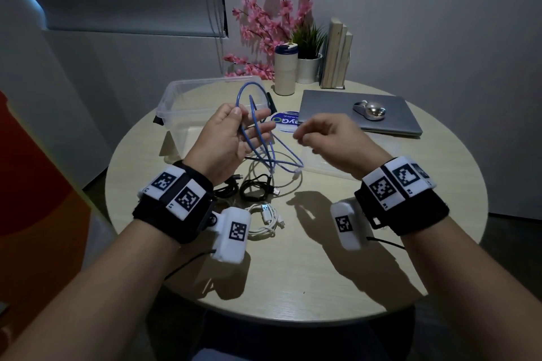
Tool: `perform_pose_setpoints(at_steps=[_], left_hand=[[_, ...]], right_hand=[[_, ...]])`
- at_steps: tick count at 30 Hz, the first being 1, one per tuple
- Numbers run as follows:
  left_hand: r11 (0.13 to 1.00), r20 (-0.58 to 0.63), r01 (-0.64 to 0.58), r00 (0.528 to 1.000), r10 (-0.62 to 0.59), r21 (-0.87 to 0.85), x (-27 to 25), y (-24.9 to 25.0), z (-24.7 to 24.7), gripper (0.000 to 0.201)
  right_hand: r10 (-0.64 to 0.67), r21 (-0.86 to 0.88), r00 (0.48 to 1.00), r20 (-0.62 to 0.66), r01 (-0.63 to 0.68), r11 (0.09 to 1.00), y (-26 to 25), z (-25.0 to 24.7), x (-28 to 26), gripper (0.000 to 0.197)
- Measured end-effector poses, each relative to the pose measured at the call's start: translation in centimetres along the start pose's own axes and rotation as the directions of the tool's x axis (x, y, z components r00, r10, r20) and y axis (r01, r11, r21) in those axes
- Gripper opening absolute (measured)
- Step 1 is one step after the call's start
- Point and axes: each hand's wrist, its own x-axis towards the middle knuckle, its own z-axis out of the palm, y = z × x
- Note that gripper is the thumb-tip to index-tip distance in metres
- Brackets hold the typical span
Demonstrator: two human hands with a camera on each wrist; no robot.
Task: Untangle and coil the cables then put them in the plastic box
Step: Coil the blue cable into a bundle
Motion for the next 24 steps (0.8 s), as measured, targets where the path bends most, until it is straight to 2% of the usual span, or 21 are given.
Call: perform_pose_setpoints(at_steps=[2, 4, 7, 10, 12, 14, 17, 19, 20, 21, 23, 24], left_hand=[[1.000, 0.045, 0.004, 0.999, -0.005, 0.010, -0.1, -0.2, 0.3, 0.028], [1.000, 0.082, 0.003, 0.997, -0.004, 0.006, -0.2, -0.2, 0.6, 0.027], [1.000, 0.121, -0.009, 0.993, 0.006, 0.024, -0.2, 0.1, 0.7, 0.028], [0.999, 0.115, -0.002, 0.993, -0.002, 0.034, -0.1, 0.5, 0.4, 0.029], [0.998, 0.064, 0.016, 0.998, -0.020, 0.069, 0.0, 0.6, 0.2, 0.029], [0.983, -0.027, 0.029, 0.999, -0.025, 0.183, 0.2, 0.5, -0.1, 0.029], [0.945, -0.150, 0.046, 0.989, 0.004, 0.325, 0.4, -0.1, -0.7, 0.024], [0.924, -0.231, 0.084, 0.973, 0.005, 0.374, 0.5, -0.5, -1.3, 0.016], [0.898, -0.255, 0.090, 0.967, 0.025, 0.431, 0.5, -0.6, -1.6, 0.013], [0.839, -0.253, 0.079, 0.965, 0.071, 0.538, 0.5, -0.7, -2.0, 0.022], [0.627, -0.139, -0.004, 0.974, 0.180, 0.779, 0.4, -0.7, -2.4, 0.047], [0.525, -0.070, -0.062, 0.971, 0.228, 0.849, 0.3, -0.6, -2.4, 0.054]], right_hand=[[-0.037, 0.038, 0.994, 0.107, 0.033, 0.999, -0.3, 1.1, -0.4, 0.006], [-0.072, 0.004, 0.983, 0.172, 0.073, 0.997, -0.1, 2.1, -0.5, 0.016], [-0.111, -0.054, 0.983, 0.148, 0.120, 0.991, 0.0, 3.0, -0.4, 0.010], [-0.116, -0.030, 0.986, 0.116, 0.120, 0.992, 0.1, 2.8, -0.2, 0.012], [-0.102, 0.011, 0.992, 0.075, 0.101, 0.995, 0.0, 2.4, -0.1, 0.014], [-0.086, 0.103, 0.996, -0.003, 0.086, 0.991, -0.3, 1.9, 0.0, 0.018], [-0.067, 0.304, 0.989, -0.130, 0.104, 0.947, -0.4, 1.2, 0.4, 0.021], [-0.051, 0.376, 0.984, -0.168, 0.112, 0.920, -0.3, 0.6, 0.6, 0.024], [-0.047, 0.388, 0.984, -0.173, 0.112, 0.915, -0.3, 0.4, 0.6, 0.026], [-0.048, 0.392, 0.984, -0.172, 0.113, 0.913, -0.3, 0.2, 0.6, 0.027], [-0.059, 0.417, 0.986, -0.156, 0.120, 0.901, -0.7, -0.1, 0.5, 0.027], [-0.061, 0.444, 0.988, -0.142, 0.119, 0.888, -0.9, -0.1, 0.4, 0.027]])
